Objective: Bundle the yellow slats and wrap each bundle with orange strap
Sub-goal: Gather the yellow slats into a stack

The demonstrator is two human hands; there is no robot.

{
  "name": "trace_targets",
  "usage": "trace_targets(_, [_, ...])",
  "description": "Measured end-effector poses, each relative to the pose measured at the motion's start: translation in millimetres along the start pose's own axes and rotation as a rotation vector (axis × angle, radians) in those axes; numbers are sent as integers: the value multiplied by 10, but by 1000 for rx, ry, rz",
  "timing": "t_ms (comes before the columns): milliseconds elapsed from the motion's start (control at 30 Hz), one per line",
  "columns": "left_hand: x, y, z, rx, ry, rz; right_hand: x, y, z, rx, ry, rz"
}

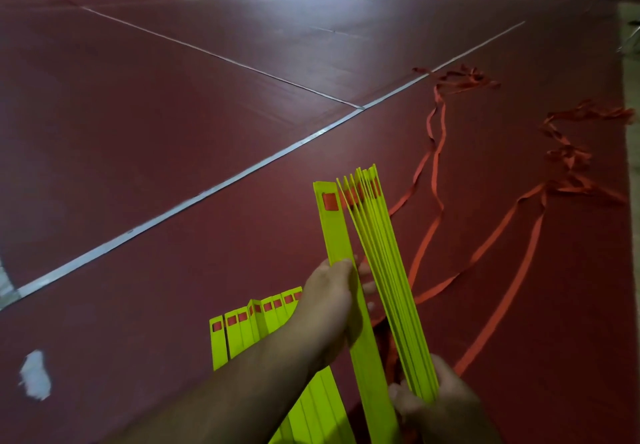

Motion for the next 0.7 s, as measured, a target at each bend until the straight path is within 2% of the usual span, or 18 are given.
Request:
trace_targets(167, [-109, -64, -140, 108, 146, -127, -156, -49, 176, 18, -89, 169])
trace_targets(267, [-267, -3, -202, 70, 113, -148, -298, -140, 296, 12, -178, 145])
trace_targets(367, [-445, 179, -305, -64, 14, -102, -447, -258, 446, -15, -213, 189])
trace_targets(500, [-614, 426, -476, -217, 29, -54, -607, -460, 593, 14, -289, 298])
trace_targets(600, [-804, 539, -652, -189, 111, 15, -686, -593, 651, 107, -307, 399])
trace_targets(700, [-978, 569, -789, -24, 202, 112, -813, -664, 716, 232, -295, 546])
Point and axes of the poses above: each hand's wrist, its own x-axis towards the middle knuckle, its own y-axis out of the palm, z = x × y, the point moved 4 cm from there along x, towards the middle knuckle, and after that the axes turned 7 degrees about -x, right-handed, at the moved point
